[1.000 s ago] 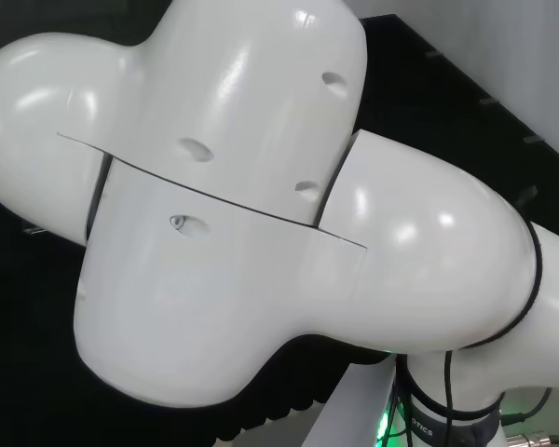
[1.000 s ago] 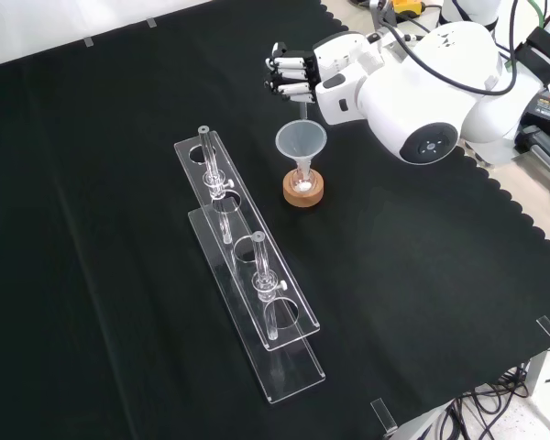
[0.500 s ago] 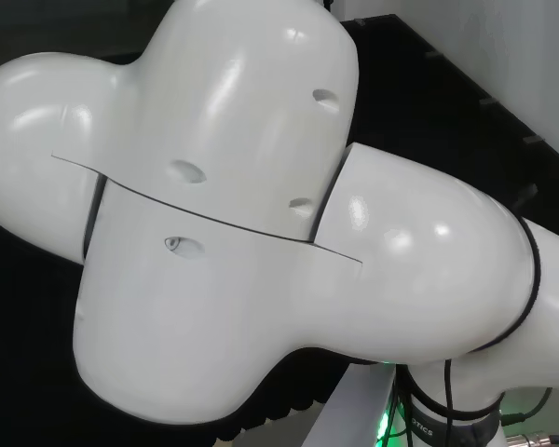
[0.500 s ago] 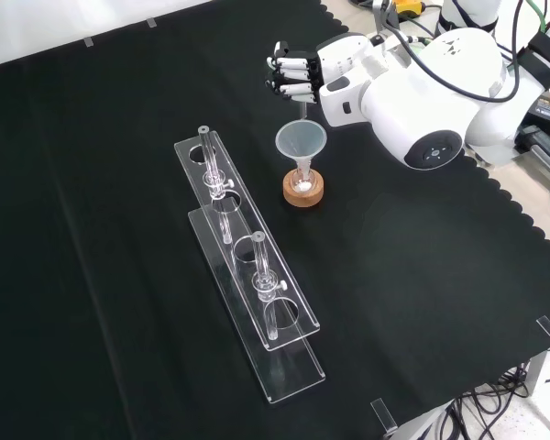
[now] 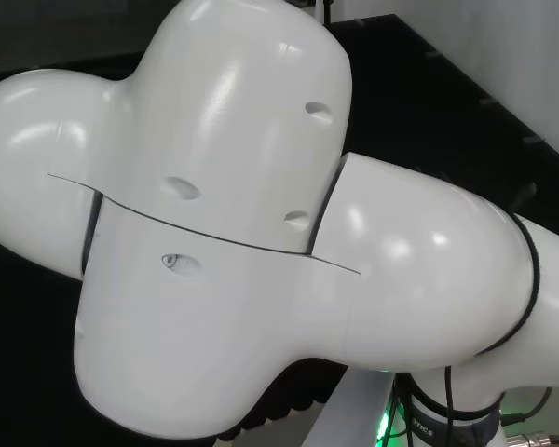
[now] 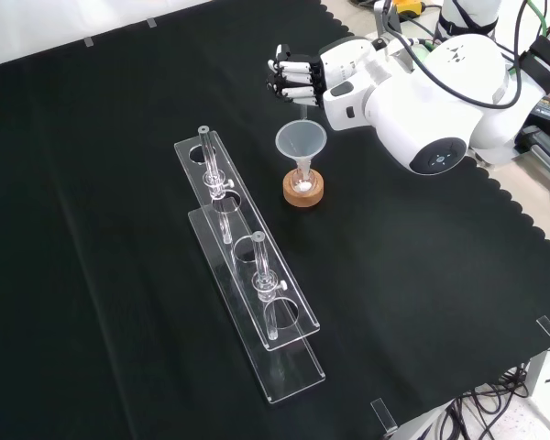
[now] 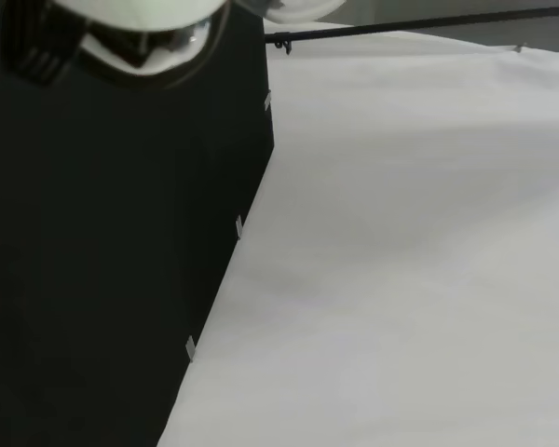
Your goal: Pour all the NaCl from the weighing funnel into the round-bottom flask.
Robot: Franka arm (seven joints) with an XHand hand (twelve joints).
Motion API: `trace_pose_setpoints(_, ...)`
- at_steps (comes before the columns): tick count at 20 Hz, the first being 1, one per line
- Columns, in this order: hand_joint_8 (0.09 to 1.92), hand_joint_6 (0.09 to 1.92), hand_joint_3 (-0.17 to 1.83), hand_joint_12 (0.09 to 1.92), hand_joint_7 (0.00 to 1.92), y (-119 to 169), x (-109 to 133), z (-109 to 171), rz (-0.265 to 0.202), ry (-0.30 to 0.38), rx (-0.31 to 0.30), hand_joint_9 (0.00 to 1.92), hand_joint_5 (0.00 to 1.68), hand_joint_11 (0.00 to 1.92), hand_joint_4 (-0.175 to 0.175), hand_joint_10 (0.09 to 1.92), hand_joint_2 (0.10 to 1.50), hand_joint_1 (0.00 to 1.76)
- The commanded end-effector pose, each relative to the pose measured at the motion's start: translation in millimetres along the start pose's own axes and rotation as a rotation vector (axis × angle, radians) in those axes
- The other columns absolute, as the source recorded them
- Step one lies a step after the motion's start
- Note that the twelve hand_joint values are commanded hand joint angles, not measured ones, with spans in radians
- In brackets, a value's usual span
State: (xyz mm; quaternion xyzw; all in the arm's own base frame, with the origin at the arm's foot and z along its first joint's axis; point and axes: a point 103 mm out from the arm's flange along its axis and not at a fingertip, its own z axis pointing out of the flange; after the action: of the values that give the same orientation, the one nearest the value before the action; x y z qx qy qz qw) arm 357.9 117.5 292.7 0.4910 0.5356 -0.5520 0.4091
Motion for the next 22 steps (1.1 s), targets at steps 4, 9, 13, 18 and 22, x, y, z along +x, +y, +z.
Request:
trace_pose_setpoints(4,0.66,0.89,0.75,1.09,0.57,0.1,-1.5,3.4,-0.002,0.05,-0.011,0.83,1.17,0.74,0.175,0.39,0.65,1.1)
trace_pose_setpoints(9,0.66,0.89,0.76,1.09,0.57,1.3,-3.9,7.0,-0.01,0.119,-0.007,0.83,1.17,0.74,0.175,0.39,0.65,1.1)
trace_pose_setpoints(13,0.66,0.89,0.76,1.09,0.57,-2.5,-5.0,10.0,-0.014,0.189,-0.1,0.84,1.17,0.74,0.175,0.39,0.65,1.1)
trace_pose_setpoints(18,0.67,0.89,0.76,1.09,0.6,-0.8,-9.9,12.6,-0.028,0.295,-0.08,0.86,1.17,0.75,0.175,0.4,0.65,1.1)
trace_pose_setpoints(22,0.66,0.89,0.76,1.09,0.6,4.6,-16.8,19.0,-0.063,0.468,-0.044,0.86,1.18,0.76,0.175,0.4,0.65,1.1)
